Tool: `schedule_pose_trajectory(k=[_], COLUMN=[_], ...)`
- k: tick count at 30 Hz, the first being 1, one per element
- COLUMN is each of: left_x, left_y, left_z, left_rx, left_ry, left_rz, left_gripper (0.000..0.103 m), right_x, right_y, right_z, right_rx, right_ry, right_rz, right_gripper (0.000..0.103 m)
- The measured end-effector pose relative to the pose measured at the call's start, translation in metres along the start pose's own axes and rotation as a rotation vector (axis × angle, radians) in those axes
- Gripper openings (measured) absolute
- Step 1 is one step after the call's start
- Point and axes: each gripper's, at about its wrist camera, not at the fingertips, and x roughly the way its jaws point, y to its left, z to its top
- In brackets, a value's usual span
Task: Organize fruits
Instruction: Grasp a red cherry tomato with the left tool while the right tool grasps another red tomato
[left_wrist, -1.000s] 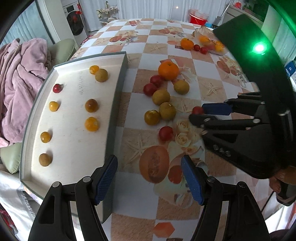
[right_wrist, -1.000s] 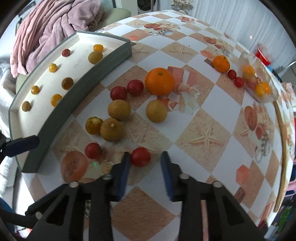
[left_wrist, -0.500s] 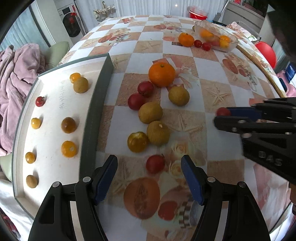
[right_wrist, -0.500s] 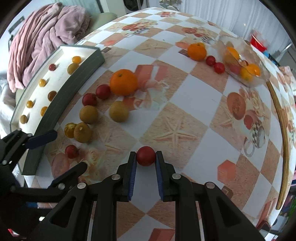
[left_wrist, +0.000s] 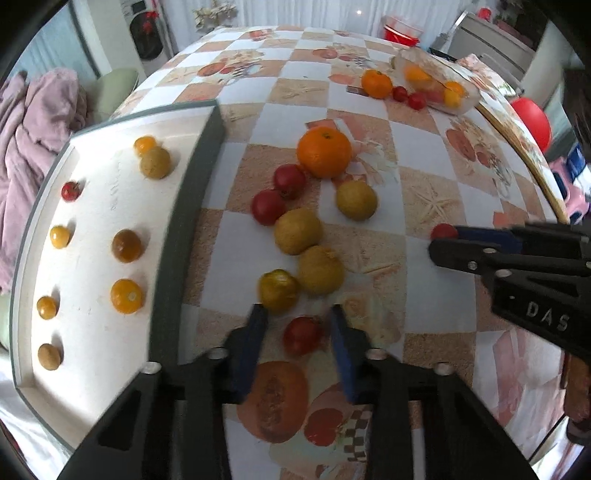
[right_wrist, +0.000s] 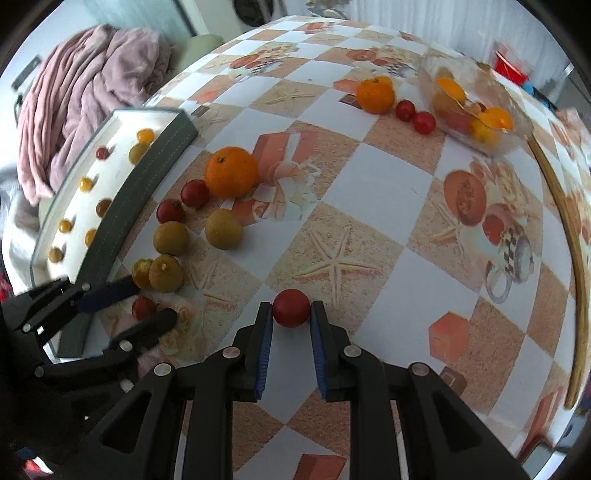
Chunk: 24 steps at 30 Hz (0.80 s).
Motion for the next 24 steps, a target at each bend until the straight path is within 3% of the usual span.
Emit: schedule_pose_trajectory(k=[2, 8, 20, 24], left_x=[-0.001, -0.003, 0.0, -0.001], left_y=[0.009, 0.02, 0.014, 0.015], left_z=[0.002, -0.001, 0.001, 0.003], left_rx=[-0.034, -0.074, -0.027, -0.041], left_ry=[0.013, 0.018, -0.001, 0.001], left_rz=[-0.037, -0.064, -0.028, -0.068], left_gripper=[0.022, 0.022, 0.022, 0.019], right_x=[-0.002, -0.007, -0.009, -0.012], right_y=[-0.006, -0.009, -0.006, -0.004], right_z=[-0.002, -0.006, -0.014, -0.013], right_rx=[0.045, 0.077, 0.115, 0.12], right_ry=[0.0, 0.004, 0.011, 0.01], right_rz=[0.023, 0.028, 0.039, 0.047], right_gripper=[0.022, 0.022, 0.022, 0.022])
